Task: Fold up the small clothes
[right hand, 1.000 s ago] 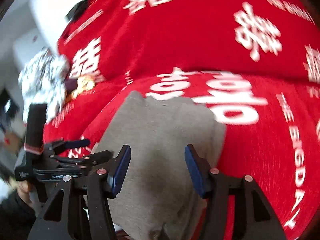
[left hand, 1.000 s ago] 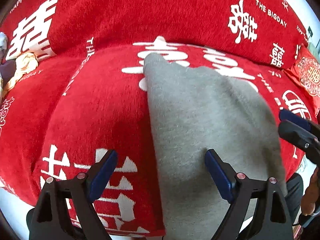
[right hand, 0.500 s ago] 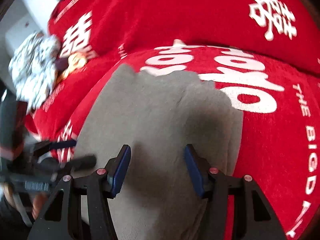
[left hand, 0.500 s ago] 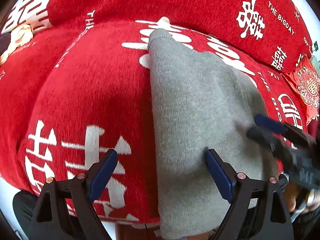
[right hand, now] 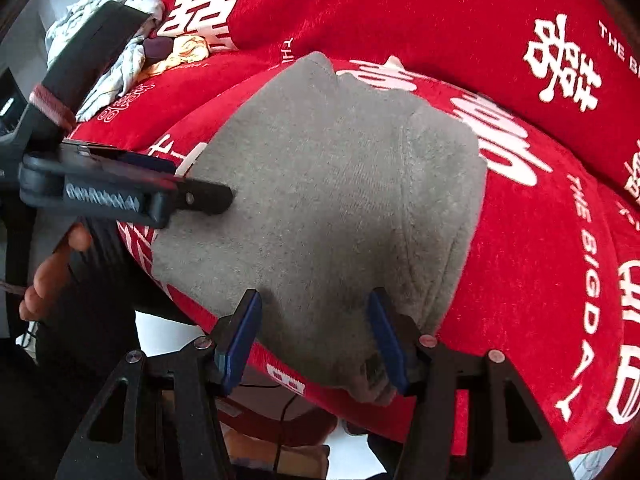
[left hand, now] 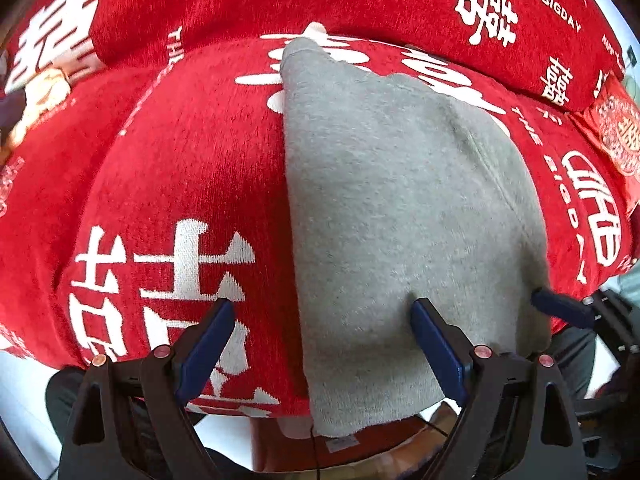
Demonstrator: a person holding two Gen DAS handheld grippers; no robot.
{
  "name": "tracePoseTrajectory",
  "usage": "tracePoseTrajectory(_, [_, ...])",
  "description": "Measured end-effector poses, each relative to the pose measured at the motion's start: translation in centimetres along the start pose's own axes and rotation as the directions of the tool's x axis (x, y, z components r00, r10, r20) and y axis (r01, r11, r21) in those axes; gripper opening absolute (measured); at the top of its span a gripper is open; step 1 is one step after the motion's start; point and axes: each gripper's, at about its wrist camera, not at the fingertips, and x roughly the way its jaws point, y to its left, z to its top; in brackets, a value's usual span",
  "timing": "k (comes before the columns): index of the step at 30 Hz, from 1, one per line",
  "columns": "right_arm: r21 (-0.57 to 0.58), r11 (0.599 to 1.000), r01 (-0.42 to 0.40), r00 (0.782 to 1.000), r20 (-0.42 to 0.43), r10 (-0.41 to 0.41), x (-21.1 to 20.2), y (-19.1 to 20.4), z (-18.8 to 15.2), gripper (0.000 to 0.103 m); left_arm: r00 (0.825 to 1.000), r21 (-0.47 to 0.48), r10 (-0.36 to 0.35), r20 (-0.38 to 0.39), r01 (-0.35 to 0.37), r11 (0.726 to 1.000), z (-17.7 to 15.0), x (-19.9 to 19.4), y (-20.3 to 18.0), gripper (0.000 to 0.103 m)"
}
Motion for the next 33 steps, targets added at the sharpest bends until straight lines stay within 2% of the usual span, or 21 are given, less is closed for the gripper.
tracePoseTrajectory(5, [-0.026, 0.999, -0.024, 0.998, 0.052, 0.025, -1.4, 1.0, 0.7, 0.059, 0.999, 0.022, 0.037, 0.014, -0.037, 0.999, -0.2, -0.3, -0.5, 0.090])
tracePoseTrajectory(9, [-0.054, 0.997, 0.050, 0.998, 0.030, -0.048, -0.5, 0.9, 1.2, 0.059, 0.998, 0.014, 0.051, 0.043, -0.052, 0.999, 0.6, -0.8, -0.4, 0.090])
tracePoseTrajectory(11, [-0.020, 0.999, 0.038, 0.999, 0.025, -0.037, -0.4, 0.2, 1.3, 0.059, 0.993, 0.002, 0.086, 0.081, -0.086, 0.996, 1.6, -0.7, -0.3, 0.090])
tracePoseTrajectory(12, [-0.002, 1.000, 0.027, 0.999, 0.023, -0.027, -0.3, -0.2, 1.3, 0.059, 0.988, 0.007, 0.125, 0.085, -0.126, 0.992, 2.0, -0.2, -0.4, 0.090])
tracePoseTrajectory(14, [0.017, 1.000, 0.026, 0.999, 0.026, -0.026, -0.3, -0.4, 1.3, 0.059, 0.984, 0.011, 0.167, 0.059, -0.168, 0.986, 2.7, 1.7, -0.2, 0.103])
tracePoseTrajectory(16, [0.029, 0.999, 0.028, 0.999, 0.029, -0.029, -0.4, -0.3, 1.1, 0.059, 0.990, -0.033, 0.134, 0.052, -0.133, 0.991, 2.8, 2.3, 0.6, 0.103])
tracePoseTrajectory(18, [0.033, 0.999, 0.033, 0.999, 0.031, -0.034, -0.4, -0.3, 1.1, 0.059, 0.992, -0.037, 0.116, 0.053, -0.115, 0.993, 2.8, 1.9, 0.9, 0.103])
tracePoseTrajectory(21, [0.042, 0.999, 0.025, 0.999, 0.035, -0.027, -0.6, -0.4, 1.0, 0.060, 0.990, -0.018, 0.106, 0.094, -0.104, 0.994, 2.2, 0.7, 0.4, 0.103])
tracePoseTrajectory(24, [0.054, 0.998, 0.029, 0.999, 0.033, -0.031, -0.7, -0.5, 1.2, 0.059, 0.983, -0.041, 0.087, 0.160, -0.082, 0.996, 1.5, -0.8, 0.0, 0.103])
tracePoseTrajectory(28, [0.069, 0.996, 0.051, 0.998, 0.022, -0.052, -1.0, -0.5, 1.5, 0.061, 0.977, -0.008, 0.128, 0.171, -0.129, 0.992, 1.0, -2.2, -1.5, 0.103])
tracePoseTrajectory(31, [0.078, 0.993, 0.083, 0.997, -0.001, -0.083, -1.1, -0.5, 1.6, 0.065, 0.979, 0.027, 0.112, 0.172, -0.119, 0.993, 0.5, -3.2, -2.6, 0.103])
tracePoseTrajectory(33, [0.083, 0.992, 0.096, 0.995, -0.008, -0.096, -1.2, -0.5, 1.7, 0.065, 0.973, 0.036, 0.133, 0.189, -0.142, 0.989, 0.0, -3.9, -3.4, 0.103])
